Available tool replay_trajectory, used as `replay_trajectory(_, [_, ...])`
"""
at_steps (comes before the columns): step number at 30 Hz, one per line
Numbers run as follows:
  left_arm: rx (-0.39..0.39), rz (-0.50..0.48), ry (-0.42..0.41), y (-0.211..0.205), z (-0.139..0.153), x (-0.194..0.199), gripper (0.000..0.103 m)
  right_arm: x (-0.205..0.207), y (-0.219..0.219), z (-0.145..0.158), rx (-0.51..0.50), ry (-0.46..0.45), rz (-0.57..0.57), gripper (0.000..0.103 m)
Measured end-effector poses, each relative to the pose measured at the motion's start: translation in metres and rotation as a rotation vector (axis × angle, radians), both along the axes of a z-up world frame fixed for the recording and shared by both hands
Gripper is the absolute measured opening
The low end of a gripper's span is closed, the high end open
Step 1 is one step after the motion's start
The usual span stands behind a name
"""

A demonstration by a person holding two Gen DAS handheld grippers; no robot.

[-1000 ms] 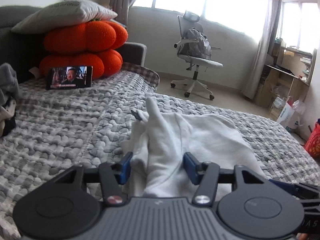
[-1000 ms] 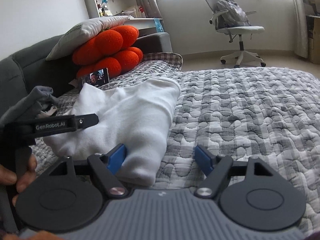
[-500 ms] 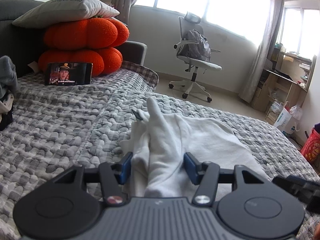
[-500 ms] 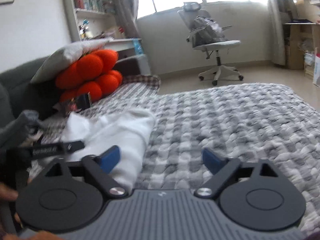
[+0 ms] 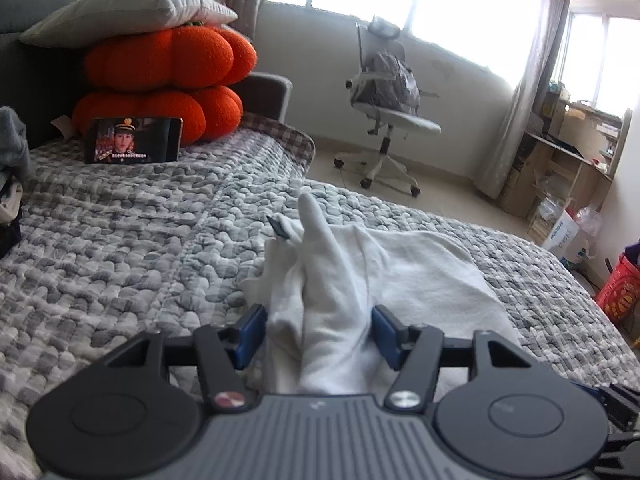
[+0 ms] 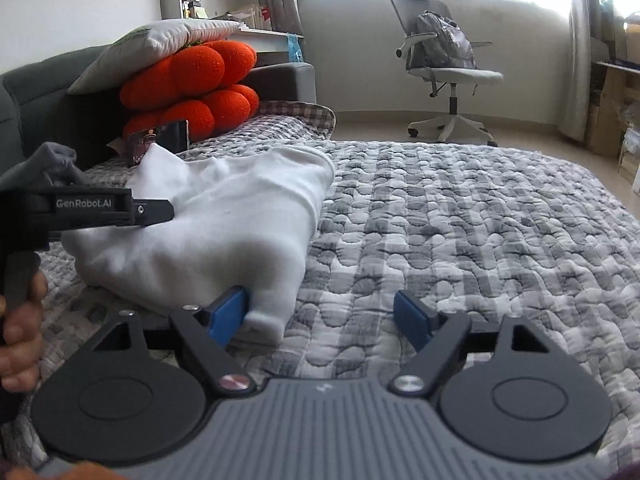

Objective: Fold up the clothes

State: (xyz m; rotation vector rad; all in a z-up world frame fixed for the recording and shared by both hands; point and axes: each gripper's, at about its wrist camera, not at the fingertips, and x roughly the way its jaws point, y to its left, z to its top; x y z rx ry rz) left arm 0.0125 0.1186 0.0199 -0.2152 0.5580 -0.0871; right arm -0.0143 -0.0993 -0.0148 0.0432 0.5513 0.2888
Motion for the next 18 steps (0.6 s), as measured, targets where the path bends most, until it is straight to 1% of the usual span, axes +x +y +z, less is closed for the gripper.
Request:
replay_trajectory(2, [-0.035,-0.012,0.025,0.009,0.008,0.006,0.068,-0.002,-0.001,0.001,-0.003,-0.008,-0.003,0.082])
replay_trajectory(3, [-0.051,-0.018,0.032,0.014,0.010,0.011,0.070,-0.002,-0.001,0.001,-0.003,-0.013,-0.009,0.085])
replay_trajectory(4, [-0.066,-0.025,0.040,0.018,0.012,0.016,0.070,-0.003,-0.002,0.002,-0.001,-0.018,-0.018,0.089])
replay_trajectory(5, [-0.080,-0.032,0.047,0.022,0.013,0.022,0.070,-0.002,-0.002,0.004,0.003,-0.022,-0.023,0.090])
replay_trajectory(7, [-0.131,-0.032,0.076,0.032,0.014,0.032,0.070,0.000,-0.004,0.007,0.011,-0.025,-0.027,0.091])
replay_trajectory(9, [-0.197,-0.047,0.075,0.043,0.013,0.034,0.070,0.002,-0.005,0.012,0.012,-0.029,-0.027,0.091])
replay_trajectory(12, [-0.229,-0.022,0.055,0.054,0.011,0.027,0.070,0.005,-0.005,0.022,0.005,-0.054,-0.025,0.091])
replay_trajectory(15, [-0.301,-0.030,0.074,0.068,0.004,0.022,0.070,0.008,-0.001,0.032,0.026,-0.074,0.001,0.090])
replay_trajectory(18, [-0.352,-0.025,0.088,0.082,0.001,0.022,0.072,0.015,0.011,0.044,0.063,-0.077,0.054,0.088])
